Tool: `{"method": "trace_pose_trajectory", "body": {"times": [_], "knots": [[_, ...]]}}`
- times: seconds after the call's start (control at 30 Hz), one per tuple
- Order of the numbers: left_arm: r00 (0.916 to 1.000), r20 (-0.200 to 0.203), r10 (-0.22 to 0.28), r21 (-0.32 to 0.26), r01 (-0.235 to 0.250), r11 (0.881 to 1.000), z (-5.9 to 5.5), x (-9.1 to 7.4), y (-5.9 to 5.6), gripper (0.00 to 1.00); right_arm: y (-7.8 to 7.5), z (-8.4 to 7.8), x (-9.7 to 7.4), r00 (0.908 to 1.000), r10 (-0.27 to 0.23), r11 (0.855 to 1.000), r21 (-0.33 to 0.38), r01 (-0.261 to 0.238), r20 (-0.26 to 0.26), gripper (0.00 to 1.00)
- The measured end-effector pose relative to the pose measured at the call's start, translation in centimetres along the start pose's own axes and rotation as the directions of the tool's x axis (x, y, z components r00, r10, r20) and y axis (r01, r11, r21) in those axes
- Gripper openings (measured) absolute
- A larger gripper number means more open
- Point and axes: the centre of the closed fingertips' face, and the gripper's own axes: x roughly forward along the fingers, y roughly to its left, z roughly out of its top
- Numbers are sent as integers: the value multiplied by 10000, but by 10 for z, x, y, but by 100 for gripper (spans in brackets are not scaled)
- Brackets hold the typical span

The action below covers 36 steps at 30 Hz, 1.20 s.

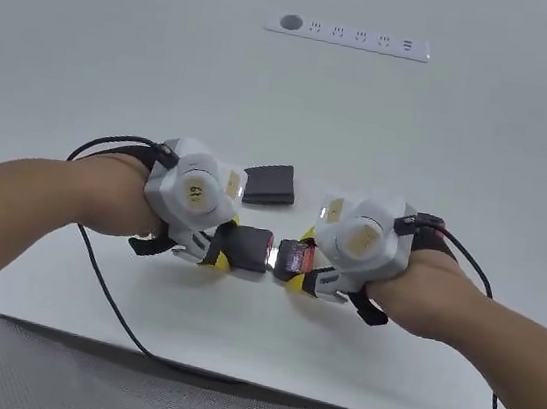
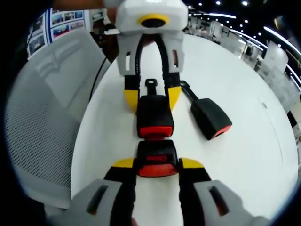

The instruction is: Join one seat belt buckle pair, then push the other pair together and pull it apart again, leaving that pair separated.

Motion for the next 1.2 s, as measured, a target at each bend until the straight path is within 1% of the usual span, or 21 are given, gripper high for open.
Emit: {"method": "trace_pose_trajectory", "body": {"times": [0.07, 0.17, 0.2, 0.23, 0.27, 0.3, 0.33, 0.37, 0.47, 0.57, 0.63, 0.67, 0.77, 0.8, 0.9, 0.97, 1.03, 1.13, 1.2], "knots": [[10000, 17, 20, 97, -20, 10000, 0, 0, 0, 34, -1, 0, 1, 10000, -1, 10000, -40, 1, 47, 35], [10000, 85, 41, 95, -41, 9999, -2, 0, 2, 34, -1, 0, 0, 9998, -11, 10000, -12, 11, 180, 35], [9999, 125, 53, 6, -53, 10000, -1, 0, 2, 34, -1, -1, 1, 9998, 9, 9997, 254, -15, 203, 35], [9999, 153, 48, -108, -46, 9999, -1, 0, 2, 34, -2, -2, 1, 9998, -45, 9993, 361, 38, 180, 36], [9998, 186, 47, -103, -45, 9999, -1, 0, 3, 34, -2, -4, 2, 9999, -100, 9996, 275, 97, 112, 37], [9997, 237, 35, -169, -31, 9999, -1, 0, 3, 34, -1, -2, 1, 9996, -65, 9996, 279, 58, 272, 37], [9997, 262, 20, -187, -15, 9998, -1, 0, 3, 34, -1, -3, 1, 9997, -66, 9994, 327, 59, 223, 38], [9996, 277, 16, -238, -10, 9997, -1, 0, 4, 34, -1, -3, 1, 9996, -77, 9994, 340, 67, 283, 38], [9994, 329, 74, -152, -69, 9999, -1, 0, 5, 36, 0, 1, -2, 9987, -95, 9992, 386, 75, 505, 40], [9991, 390, 190, -3, -190, 9998, -1, -1, 7, 39, 0, 8, -6, 9971, -12, 9988, 486, -25, 762, 39], [9993, 320, 182, -230, -175, 9996, -1, -1, 8, 42, -1, 11, -8, 9963, 0, 9983, 582, -51, 862, 38], [9992, 363, 157, -247, -148, 9996, 1, -1, 8, 44, -1, 12, -9, 9960, -15, 9983, 585, -37, 894, 38], [9983, 496, 309, -403, -289, 9988, 8, -5, 10, 45, 0, 15, -11, 9958, -25, 9988, 490, -19, 911, 38], [9977, 547, 396, -348, -378, 9987, 11, -8, 10, 46, 0, 16, -13, 9956, -30, 9989, 466, -14, 939, 38], [9971, 614, 442, -374, -420, 9984, 17, -14, 9, 48, 0, 17, -18, 9950, -93, 9989, 464, 47, 998, 38], [9960, 766, 466, -396, -436, 9983, 20, -18, 10, 49, 0, 19, -23, 9942, -168, 9990, 441, 122, 1059, 39], [9939, 918, 604, -492, -560, 9972, 25, -24, 12, 51, -1, 21, -29, 9933, -267, 9989, 412, 221, 1129, 40], [9918, 1067, 701, -578, -642, 9963, 31, -30, 13, 52, -1, 24, -36, 9923, -327, 9988, 396, 282, 1191, 40], [9891, 1252, 776, -730, -688, 9950, 37, -35, 14, 52, -3, 25, -41, 9916, -401, 9986, 381, 356, 1231, 40]]}}
